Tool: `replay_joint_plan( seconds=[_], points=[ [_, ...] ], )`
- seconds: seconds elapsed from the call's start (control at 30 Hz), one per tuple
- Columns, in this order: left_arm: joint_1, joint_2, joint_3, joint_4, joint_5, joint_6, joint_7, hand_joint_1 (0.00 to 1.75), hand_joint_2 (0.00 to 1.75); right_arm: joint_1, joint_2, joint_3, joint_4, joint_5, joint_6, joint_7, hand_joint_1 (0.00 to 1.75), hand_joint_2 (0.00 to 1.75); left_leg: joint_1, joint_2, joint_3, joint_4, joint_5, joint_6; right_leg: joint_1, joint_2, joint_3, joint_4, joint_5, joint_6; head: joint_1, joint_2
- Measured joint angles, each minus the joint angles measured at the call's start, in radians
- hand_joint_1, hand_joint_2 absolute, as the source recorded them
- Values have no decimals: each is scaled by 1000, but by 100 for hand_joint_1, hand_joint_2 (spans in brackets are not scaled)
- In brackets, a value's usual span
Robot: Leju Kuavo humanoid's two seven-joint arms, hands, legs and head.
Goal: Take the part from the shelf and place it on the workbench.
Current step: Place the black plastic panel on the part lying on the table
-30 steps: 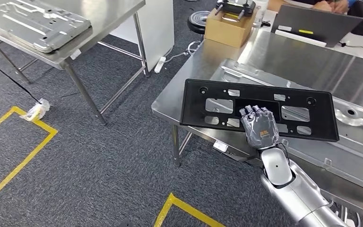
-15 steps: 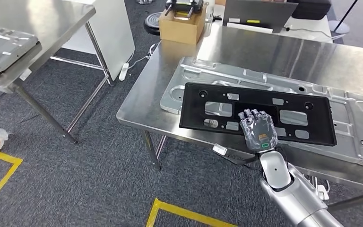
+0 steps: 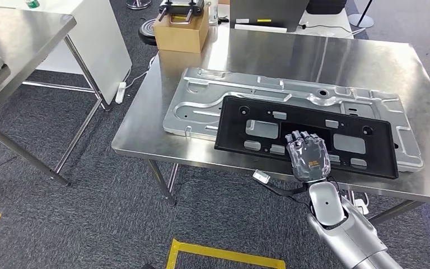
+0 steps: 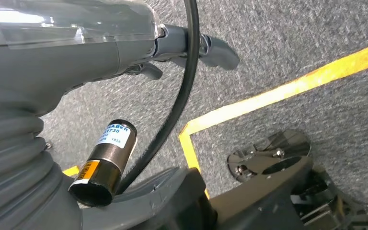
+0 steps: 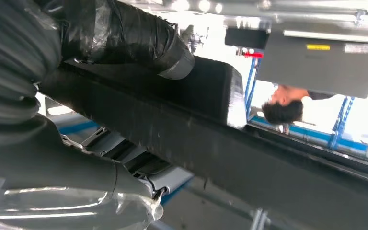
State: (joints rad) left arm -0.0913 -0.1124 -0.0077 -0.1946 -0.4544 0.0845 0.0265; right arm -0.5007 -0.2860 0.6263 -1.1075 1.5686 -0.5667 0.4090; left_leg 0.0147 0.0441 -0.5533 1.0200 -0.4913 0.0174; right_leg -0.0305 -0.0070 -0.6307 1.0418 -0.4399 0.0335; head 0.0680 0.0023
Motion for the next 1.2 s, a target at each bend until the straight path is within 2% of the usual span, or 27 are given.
replay_joint_plan(
  seconds=[0.07,0.2,0.3,0.47,0.57,0.87,0.97,1.03,1.1,1.17,1.2],
  points=[
    [0,0,3,0,2,1,6,0,175,1,1,0,2,0,0,0,162,175,0,0,2,-3,1,14,1,1,0,0,-1,-4,0,0],
    [0,-2,8,0,4,2,9,0,175,1,3,0,5,0,0,0,162,175,2,-1,7,-12,6,11,6,2,0,0,-4,-14,0,0],
    [0,-3,8,0,6,3,15,0,175,1,3,0,7,0,0,0,162,175,4,-1,8,-15,8,3,8,2,0,2,-5,-17,0,0],
    [1,-10,17,0,13,19,50,0,175,1,9,0,16,0,2,0,162,175,6,-1,8,-17,8,-26,9,1,-1,4,-5,-17,0,0],
    [2,-16,23,0,15,24,61,0,175,0,16,0,22,0,2,-1,162,175,5,-1,7,-16,8,-30,9,1,-1,4,-5,-17,0,0],
    [2,-19,33,0,14,25,61,0,175,-3,39,0,46,0,1,-26,162,175,0,-3,-4,4,2,-20,2,-1,0,2,2,-7,0,0],
    [2,-19,34,0,13,23,60,0,175,-7,45,0,51,0,1,-37,162,175,-3,-3,-9,7,2,-10,0,-2,1,-3,6,2,0,0],
    [2,-21,35,0,12,23,60,0,175,-13,47,0,53,0,2,-47,162,175,2,-2,-1,-10,11,2,0,-1,1,-4,5,11,1,0],
    [2,-25,37,0,11,22,60,0,175,-21,48,2,57,0,3,-56,162,175,9,0,10,-29,24,12,0,1,-24,50,-30,15,2,0],
    [3,-28,39,0,10,22,60,0,175,-27,49,7,64,0,4,-62,162,175,8,1,12,-33,26,16,-1,3,-82,173,-85,18,2,0],
    [3,-29,39,0,10,21,60,0,175,-27,49,10,69,0,4,-64,162,175,9,1,12,-32,25,16,-2,3,-108,224,-99,20,2,0]
  ],
)
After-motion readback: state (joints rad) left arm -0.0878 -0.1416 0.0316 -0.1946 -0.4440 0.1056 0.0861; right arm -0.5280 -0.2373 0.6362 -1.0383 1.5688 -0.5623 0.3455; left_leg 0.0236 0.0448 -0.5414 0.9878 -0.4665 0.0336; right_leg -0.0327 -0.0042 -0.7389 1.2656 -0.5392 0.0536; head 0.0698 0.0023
